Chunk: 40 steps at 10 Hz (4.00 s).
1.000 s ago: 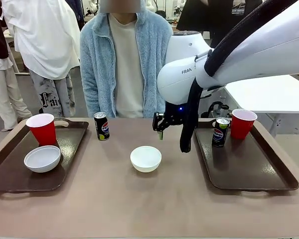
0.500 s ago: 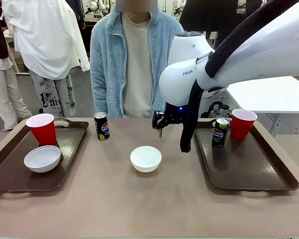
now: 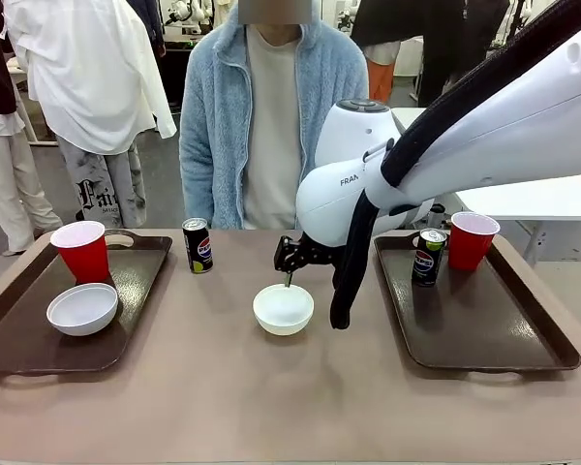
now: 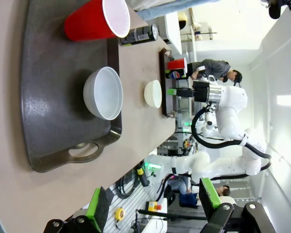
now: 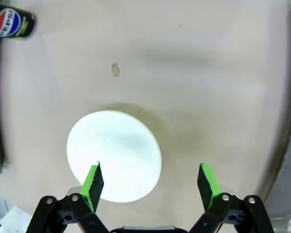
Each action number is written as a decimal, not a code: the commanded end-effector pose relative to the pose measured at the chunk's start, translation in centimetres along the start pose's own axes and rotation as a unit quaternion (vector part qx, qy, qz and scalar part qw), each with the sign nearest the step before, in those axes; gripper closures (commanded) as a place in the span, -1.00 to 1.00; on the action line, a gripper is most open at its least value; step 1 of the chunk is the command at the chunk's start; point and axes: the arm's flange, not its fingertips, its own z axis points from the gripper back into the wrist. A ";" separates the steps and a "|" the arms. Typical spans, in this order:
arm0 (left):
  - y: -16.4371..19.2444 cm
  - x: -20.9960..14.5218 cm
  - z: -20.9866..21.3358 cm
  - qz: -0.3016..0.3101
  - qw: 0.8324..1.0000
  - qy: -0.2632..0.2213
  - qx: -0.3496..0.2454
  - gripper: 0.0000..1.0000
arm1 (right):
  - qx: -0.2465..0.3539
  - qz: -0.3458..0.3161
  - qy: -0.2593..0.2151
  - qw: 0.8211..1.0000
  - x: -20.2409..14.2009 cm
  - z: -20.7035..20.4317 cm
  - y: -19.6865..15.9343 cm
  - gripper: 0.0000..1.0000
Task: Prepare tableware on both trays.
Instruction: Pick up a Picnic Bowl from the table and place it on a Handle tray.
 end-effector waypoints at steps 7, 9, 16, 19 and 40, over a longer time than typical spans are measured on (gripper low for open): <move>-0.2 -0.1 0.2 -0.002 1.000 -0.003 -0.004 -0.98 | -0.021 -0.012 0.046 0.999 0.2 -4.4 0.1 1.00; -0.2 -0.1 0.2 -0.002 1.000 -0.003 -0.004 -0.98 | -0.017 -0.015 0.040 0.999 0.4 -4.1 0.1 1.00; -0.2 -0.1 0.2 -0.002 1.000 -0.003 -0.004 -0.98 | -0.016 -0.017 0.036 0.999 0.0 0.5 0.1 1.00; -0.2 -0.1 0.2 -0.002 1.000 -0.003 -0.004 -0.98 | -0.034 0.038 0.054 0.997 -1.3 7.7 -0.4 1.00; -0.2 -0.1 0.2 -0.002 1.000 -0.003 -0.004 -0.98 | -0.052 0.111 0.056 0.991 -2.8 5.7 -28.6 0.92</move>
